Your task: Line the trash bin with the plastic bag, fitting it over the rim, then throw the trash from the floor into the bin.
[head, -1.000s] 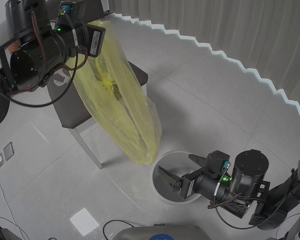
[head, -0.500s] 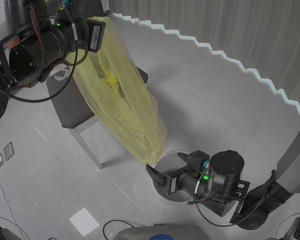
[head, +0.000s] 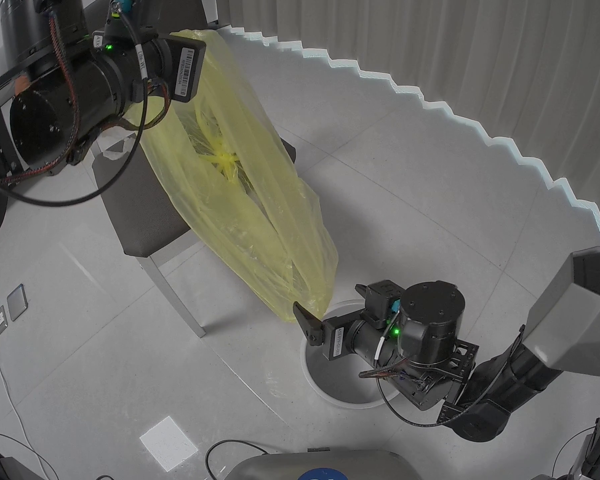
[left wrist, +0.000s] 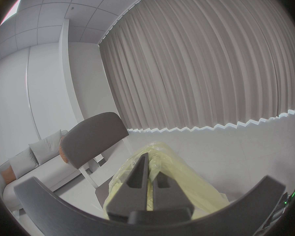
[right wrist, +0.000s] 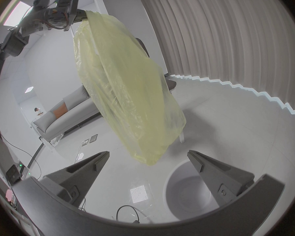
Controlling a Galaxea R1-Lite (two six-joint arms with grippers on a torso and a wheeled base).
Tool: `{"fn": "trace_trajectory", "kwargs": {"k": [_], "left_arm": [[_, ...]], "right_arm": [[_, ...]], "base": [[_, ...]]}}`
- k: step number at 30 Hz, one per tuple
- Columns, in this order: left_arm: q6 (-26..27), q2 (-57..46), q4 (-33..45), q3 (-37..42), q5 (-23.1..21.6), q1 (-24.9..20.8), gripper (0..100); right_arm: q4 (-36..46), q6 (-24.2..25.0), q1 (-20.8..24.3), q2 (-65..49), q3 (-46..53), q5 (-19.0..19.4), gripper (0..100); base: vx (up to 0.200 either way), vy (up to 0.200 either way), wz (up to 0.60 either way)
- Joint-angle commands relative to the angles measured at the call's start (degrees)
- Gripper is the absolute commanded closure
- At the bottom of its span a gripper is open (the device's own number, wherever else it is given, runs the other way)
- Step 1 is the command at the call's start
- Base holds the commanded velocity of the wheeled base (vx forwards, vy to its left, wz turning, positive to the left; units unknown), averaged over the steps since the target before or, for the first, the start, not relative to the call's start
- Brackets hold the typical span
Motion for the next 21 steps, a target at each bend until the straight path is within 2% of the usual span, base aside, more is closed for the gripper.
{"fn": "trace_trajectory", "kwargs": {"k": [1,8,21], "left_arm": [[-0.02,-0.54,0.01,0.20,0.06,0.08,100],[-0.02,-0.54,-0.16,0.73,-0.03,-0.01,100],[-0.02,-0.54,-0.16,0.64,-0.03,-0.01,100]], "right_arm": [[-0.04,-0.08,-1.44,0.64,-1.22,-0.01,0],[-0.12,-0.96,-3.73,0.72,-2.01,-0.01,0],[-0.04,-1.49,-3.81,0.99,-3.95,-0.27,0]], "base": [[0.000,0.000,0.00],[0.000,0.000,0.00],[0.000,0.000,0.00]]}}
